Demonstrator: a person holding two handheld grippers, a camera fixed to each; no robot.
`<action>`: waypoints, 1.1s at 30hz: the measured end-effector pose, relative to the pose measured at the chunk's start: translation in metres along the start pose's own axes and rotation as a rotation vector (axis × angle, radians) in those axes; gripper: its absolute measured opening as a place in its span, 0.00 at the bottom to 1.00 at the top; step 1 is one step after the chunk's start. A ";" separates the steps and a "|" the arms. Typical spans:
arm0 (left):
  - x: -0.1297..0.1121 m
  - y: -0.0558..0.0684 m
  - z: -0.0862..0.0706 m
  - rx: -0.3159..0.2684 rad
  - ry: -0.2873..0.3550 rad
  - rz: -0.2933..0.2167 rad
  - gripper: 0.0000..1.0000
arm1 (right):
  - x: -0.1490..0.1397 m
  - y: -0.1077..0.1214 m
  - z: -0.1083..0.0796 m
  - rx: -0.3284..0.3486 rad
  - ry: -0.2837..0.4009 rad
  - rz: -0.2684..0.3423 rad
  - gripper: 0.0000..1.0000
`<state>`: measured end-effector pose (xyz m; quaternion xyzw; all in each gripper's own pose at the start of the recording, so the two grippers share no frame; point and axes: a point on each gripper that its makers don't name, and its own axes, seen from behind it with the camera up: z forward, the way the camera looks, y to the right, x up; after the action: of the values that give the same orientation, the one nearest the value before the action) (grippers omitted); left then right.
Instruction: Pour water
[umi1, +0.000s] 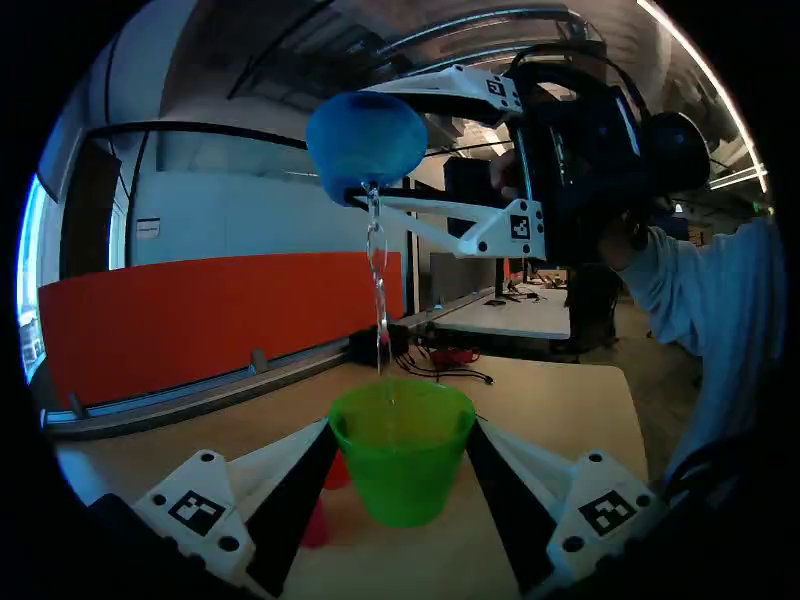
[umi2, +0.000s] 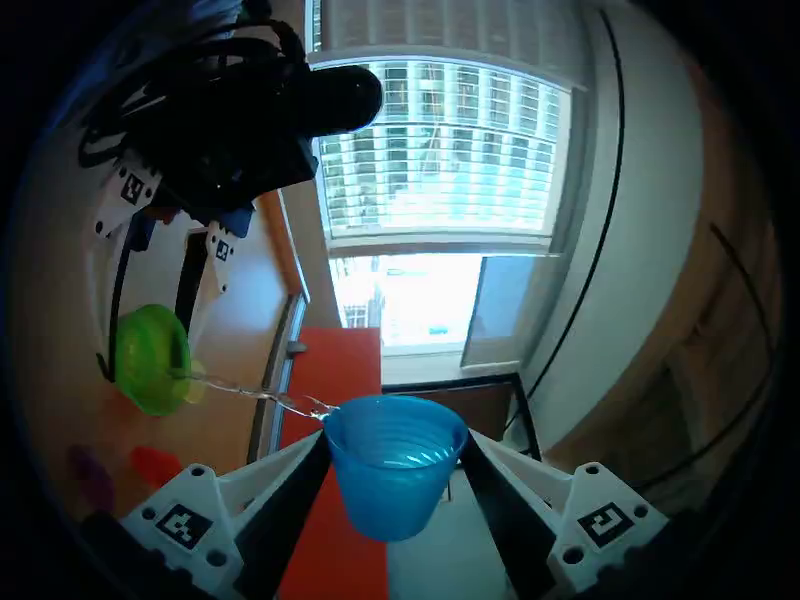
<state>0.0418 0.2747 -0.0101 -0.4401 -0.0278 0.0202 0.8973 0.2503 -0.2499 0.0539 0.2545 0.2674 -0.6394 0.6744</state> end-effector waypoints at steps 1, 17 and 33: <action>0.000 0.000 0.000 0.000 0.000 0.000 0.87 | 0.001 0.001 0.000 -0.001 0.000 -0.006 0.91; 0.001 -0.001 0.000 0.003 0.003 -0.003 0.87 | 0.015 0.007 0.006 -0.021 0.011 -0.106 0.91; 0.004 -0.004 0.000 0.008 0.008 -0.012 0.87 | 0.029 0.007 0.010 -0.034 0.020 -0.243 0.91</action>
<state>0.0454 0.2725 -0.0062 -0.4365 -0.0268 0.0132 0.8992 0.2590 -0.2769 0.0414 0.2151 0.3136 -0.7094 0.5934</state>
